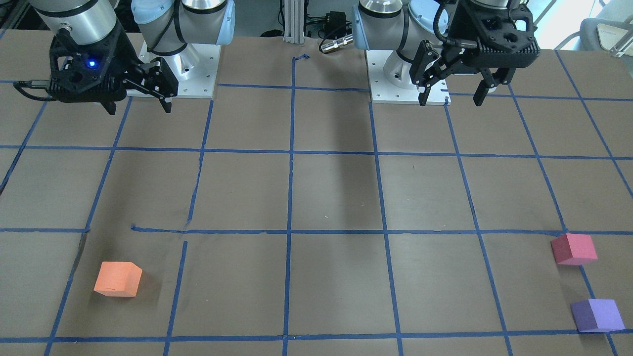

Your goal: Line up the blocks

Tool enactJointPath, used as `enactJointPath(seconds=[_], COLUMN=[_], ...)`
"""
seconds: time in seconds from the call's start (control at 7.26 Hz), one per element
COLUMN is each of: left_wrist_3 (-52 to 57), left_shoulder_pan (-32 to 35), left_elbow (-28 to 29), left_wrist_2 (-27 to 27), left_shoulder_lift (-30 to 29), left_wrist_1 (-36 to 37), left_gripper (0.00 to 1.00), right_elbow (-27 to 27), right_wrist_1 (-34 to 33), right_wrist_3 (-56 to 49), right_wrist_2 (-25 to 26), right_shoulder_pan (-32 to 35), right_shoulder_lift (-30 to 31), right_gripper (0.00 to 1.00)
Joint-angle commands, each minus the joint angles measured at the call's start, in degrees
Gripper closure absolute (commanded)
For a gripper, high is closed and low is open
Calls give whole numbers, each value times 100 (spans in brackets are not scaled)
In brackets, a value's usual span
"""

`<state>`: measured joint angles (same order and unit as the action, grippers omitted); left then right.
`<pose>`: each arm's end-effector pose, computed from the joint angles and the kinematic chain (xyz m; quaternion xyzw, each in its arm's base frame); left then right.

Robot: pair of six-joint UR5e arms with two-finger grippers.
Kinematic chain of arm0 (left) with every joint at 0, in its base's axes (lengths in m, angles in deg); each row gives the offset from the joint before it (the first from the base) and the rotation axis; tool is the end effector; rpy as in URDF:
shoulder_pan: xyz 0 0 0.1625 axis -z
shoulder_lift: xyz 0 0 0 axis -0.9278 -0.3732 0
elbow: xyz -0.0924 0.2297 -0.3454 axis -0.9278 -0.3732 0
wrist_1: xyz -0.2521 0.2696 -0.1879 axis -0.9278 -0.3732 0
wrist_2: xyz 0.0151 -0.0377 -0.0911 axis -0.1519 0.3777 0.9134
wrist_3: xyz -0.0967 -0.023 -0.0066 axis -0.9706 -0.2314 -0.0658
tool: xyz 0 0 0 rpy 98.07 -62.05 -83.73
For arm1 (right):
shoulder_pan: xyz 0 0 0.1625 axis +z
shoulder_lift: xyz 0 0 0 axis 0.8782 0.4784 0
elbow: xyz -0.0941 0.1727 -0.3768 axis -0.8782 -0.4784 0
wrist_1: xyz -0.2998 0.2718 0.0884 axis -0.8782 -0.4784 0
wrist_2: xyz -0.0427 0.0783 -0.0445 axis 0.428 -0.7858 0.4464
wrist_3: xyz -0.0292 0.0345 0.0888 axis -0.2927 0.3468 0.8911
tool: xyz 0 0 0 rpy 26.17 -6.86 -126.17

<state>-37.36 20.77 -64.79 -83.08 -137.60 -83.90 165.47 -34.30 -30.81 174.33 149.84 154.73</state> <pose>-0.1201 -0.4545 0.5419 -0.0010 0.9975 -0.0670 0.0221 0.1210 -0.4728 0.4982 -0.0314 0.9992 0.0255 0.0054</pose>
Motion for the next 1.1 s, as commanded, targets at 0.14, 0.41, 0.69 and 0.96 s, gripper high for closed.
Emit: enactJointPath(seconds=[0.14,0.41,0.69,0.96], left_wrist_3=[5,5,5,5], left_shoulder_pan=[0,0,-9,-18], left_elbow=[0,0,0,0], left_wrist_2=[-9,-9,-9,-9], left_shoulder_lift=[0,0,0,0], left_wrist_1=[0,0,0,0], left_gripper=[0,0,0,0], right_elbow=[0,9,9,17], right_wrist_1=[3,-6,29,64], right_wrist_3=[-8,-35,-61,-26], right_wrist_2=[9,9,18,263], right_shoulder_pan=[0,0,0,0], right_shoulder_lift=[0,0,0,0], right_gripper=[0,0,0,0])
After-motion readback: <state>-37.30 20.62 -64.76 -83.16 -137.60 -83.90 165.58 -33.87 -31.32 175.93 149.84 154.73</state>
